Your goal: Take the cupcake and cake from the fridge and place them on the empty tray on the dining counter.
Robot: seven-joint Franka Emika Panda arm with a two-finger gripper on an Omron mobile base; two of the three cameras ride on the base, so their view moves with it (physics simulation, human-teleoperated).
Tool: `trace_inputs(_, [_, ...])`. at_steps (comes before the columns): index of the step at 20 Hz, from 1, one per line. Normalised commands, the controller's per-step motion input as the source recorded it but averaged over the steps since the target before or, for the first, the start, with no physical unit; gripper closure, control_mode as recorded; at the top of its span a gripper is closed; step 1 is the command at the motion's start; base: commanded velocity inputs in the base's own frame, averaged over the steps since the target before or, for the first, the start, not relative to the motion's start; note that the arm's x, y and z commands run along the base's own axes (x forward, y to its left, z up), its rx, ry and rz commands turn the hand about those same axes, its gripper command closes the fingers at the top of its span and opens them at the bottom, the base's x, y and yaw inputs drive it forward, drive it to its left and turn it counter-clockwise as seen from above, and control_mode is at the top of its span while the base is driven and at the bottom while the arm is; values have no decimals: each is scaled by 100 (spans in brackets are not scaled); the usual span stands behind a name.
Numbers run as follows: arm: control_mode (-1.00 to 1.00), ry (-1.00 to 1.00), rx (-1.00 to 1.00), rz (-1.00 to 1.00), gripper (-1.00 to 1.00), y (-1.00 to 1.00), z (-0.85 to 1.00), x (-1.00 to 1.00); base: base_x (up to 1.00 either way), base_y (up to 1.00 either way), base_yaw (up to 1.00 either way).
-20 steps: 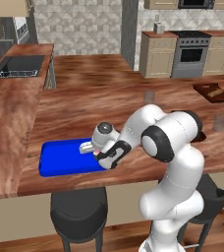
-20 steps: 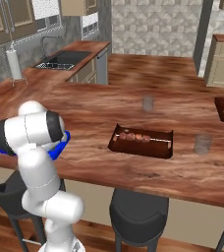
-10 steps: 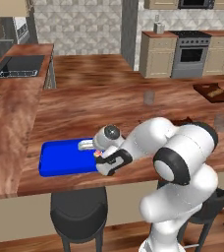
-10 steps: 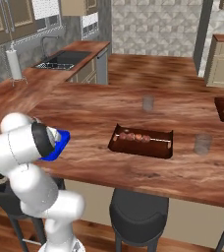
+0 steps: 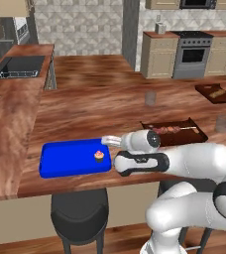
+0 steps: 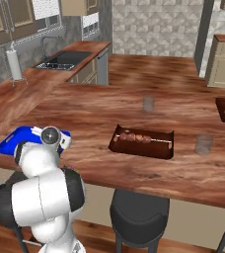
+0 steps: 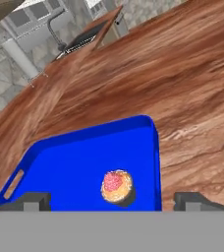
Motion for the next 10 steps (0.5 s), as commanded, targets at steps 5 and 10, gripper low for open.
trace_inputs(5, [-100,11,0,-3,-100,-22,100,-1,0,0,0])
trace_inputs(10, [-100,27,-9,0,-100,0,100,-3,0,0,0])
